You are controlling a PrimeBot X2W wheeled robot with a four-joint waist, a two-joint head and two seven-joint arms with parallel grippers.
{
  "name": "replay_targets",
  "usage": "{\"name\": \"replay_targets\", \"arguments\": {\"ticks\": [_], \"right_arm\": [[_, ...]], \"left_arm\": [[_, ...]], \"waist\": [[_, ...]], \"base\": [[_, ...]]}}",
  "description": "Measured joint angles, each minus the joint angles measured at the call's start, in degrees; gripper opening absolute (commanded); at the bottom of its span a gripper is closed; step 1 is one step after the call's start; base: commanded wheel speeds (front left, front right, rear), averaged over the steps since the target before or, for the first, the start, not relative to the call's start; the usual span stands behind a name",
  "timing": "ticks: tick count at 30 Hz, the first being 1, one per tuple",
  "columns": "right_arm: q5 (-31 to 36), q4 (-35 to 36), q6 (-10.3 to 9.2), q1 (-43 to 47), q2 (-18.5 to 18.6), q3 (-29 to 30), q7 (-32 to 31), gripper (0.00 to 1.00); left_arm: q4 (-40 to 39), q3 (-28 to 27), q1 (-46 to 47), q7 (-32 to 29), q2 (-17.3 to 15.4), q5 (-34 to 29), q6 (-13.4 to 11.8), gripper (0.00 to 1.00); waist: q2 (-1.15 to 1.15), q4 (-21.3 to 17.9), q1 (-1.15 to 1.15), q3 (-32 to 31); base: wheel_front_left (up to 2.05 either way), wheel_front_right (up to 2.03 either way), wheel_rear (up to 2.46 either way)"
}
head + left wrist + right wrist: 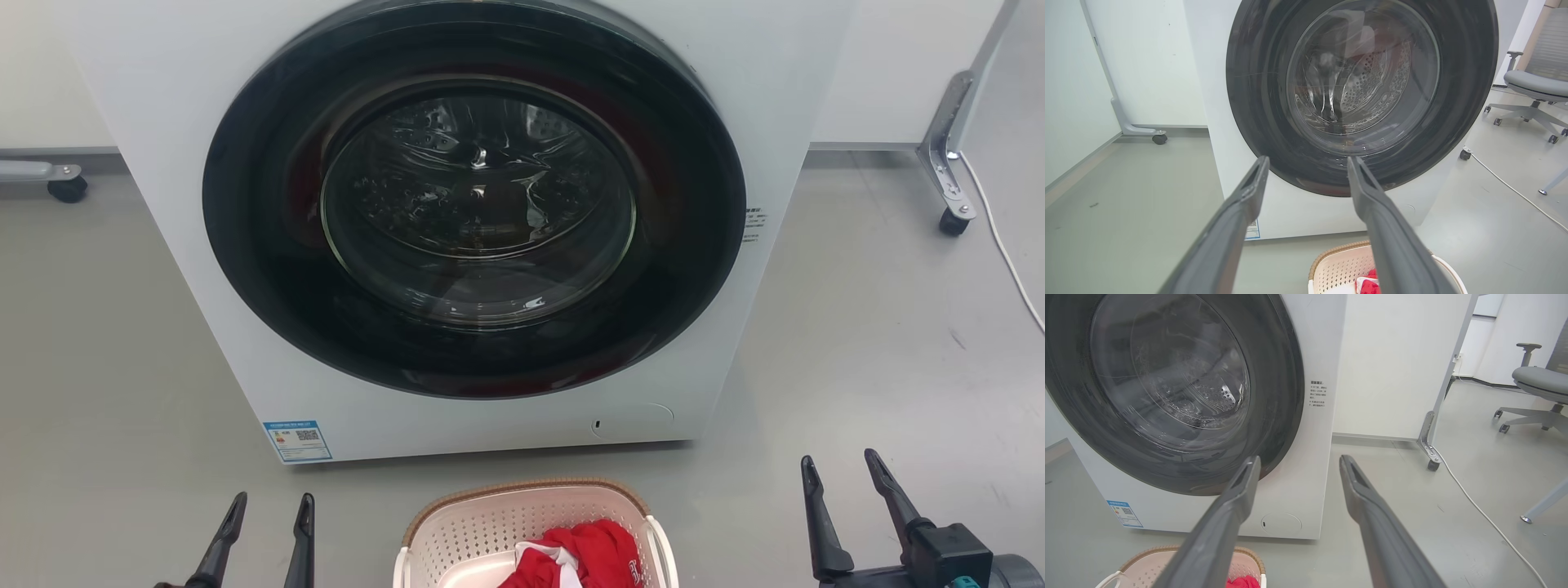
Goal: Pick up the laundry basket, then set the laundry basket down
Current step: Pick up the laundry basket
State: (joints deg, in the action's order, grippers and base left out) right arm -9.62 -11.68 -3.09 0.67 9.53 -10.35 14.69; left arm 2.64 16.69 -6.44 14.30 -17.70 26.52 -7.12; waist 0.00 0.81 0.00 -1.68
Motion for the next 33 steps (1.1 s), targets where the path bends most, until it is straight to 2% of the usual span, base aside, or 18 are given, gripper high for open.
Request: {"name": "replay_targets", "arguments": {"ticks": [11,33], "right_arm": [[0.0,1.1,-0.43,0.0,0.0,-0.2,-0.1,1.0],[-0.1,2.5,-0.43,0.1,-0.2,-0.4,-1.1,1.0]], "left_arm": [[-1.1,-2.0,-0.9,-1.1,1.7,-2.3,0.0,1.0],[-3.0,-3.4,-1.1,-4.2,3.1,-3.5,0.0,1.0]], "waist": [[0.0,-0.1,0.0,0.3],[0.0,-0.6,0.0,2.1]], "base": [[0.0,0.0,0.0],[0.0,0.0,0.0]]}}
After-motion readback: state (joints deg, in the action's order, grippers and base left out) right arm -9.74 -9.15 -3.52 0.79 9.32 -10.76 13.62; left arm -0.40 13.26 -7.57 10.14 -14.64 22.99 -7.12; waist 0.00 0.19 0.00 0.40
